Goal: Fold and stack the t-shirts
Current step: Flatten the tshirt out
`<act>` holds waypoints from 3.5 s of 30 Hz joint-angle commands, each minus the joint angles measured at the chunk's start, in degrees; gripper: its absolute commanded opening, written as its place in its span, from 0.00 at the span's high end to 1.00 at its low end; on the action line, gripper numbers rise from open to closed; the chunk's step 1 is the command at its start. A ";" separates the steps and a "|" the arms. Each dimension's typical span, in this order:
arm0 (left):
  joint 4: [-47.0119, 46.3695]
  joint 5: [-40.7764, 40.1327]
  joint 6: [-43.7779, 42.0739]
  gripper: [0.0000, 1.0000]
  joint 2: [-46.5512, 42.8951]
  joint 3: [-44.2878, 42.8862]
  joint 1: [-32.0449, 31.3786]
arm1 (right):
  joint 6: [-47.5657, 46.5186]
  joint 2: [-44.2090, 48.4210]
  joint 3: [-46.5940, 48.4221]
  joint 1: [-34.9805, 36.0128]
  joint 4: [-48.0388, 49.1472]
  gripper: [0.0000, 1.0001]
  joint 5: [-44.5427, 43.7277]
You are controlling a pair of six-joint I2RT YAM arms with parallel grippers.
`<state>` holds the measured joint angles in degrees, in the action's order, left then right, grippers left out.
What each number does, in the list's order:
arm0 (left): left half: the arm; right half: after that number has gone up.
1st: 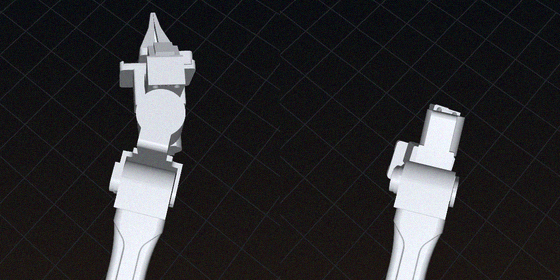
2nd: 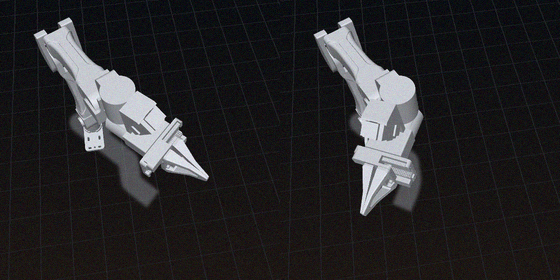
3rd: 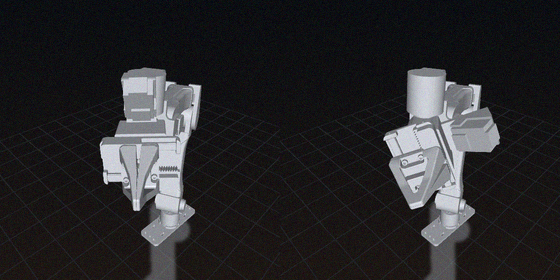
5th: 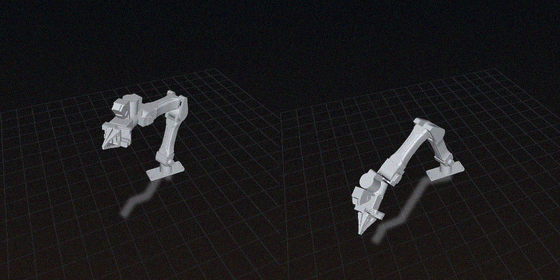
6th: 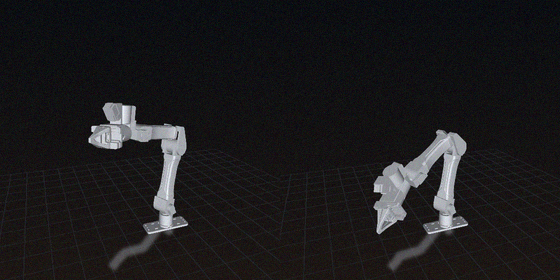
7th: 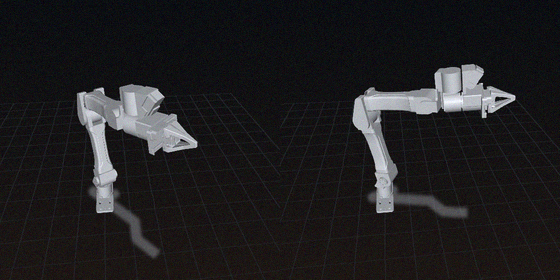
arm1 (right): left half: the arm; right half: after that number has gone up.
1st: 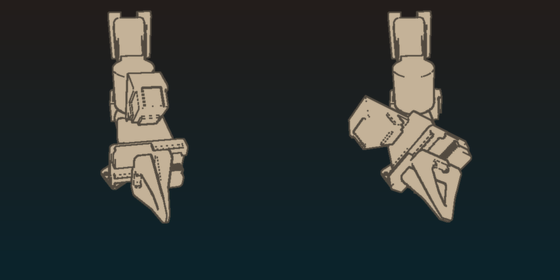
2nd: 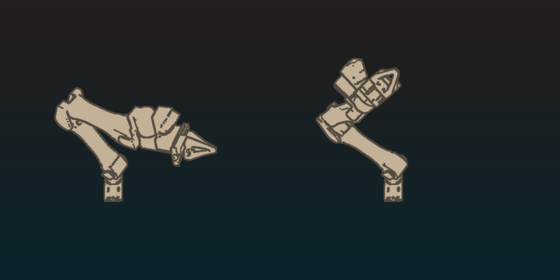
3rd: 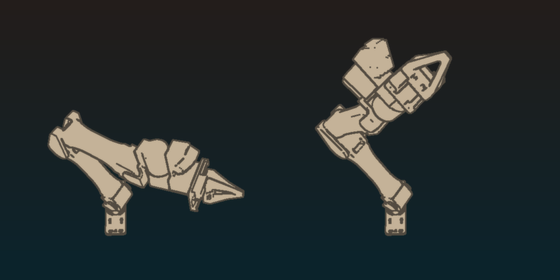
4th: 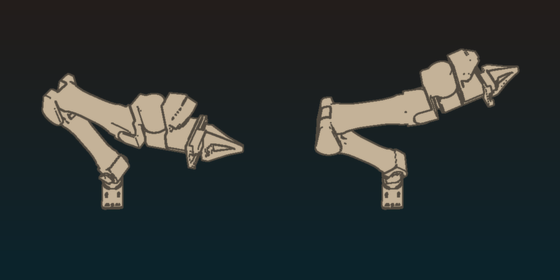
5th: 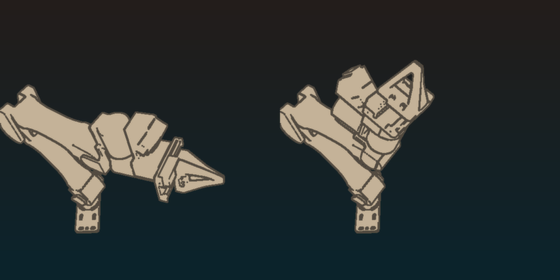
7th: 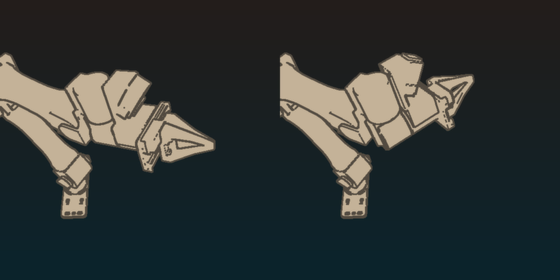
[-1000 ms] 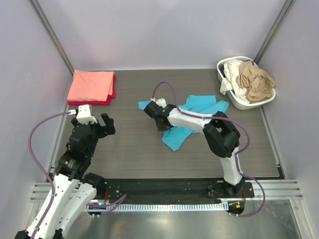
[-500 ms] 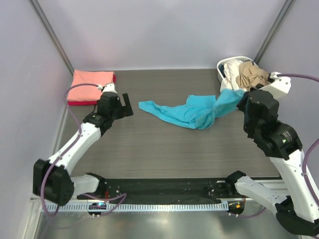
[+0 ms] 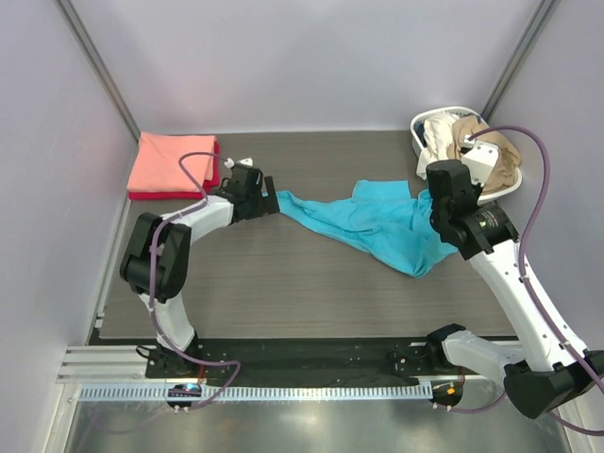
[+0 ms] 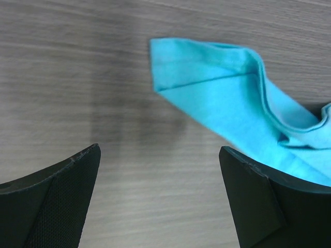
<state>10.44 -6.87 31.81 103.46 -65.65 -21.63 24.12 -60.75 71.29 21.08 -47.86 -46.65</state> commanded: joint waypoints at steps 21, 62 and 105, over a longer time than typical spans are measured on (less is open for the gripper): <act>12.19 -3.31 -3.41 1.00 -5.36 -22.66 -3.34 | -2.23 1.34 9.46 -3.85 2.52 0.99 4.73; -0.76 -1.65 2.82 0.01 -11.01 7.65 -9.66 | -0.47 -5.61 2.28 -3.77 7.68 0.99 25.11; 53.75 20.57 -12.92 0.14 4.15 -49.77 10.38 | -4.88 -17.64 32.62 -7.36 -7.96 0.99 6.47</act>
<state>53.76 2.94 18.52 101.51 -130.98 -12.25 19.59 -71.18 108.84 15.88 -50.57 -42.28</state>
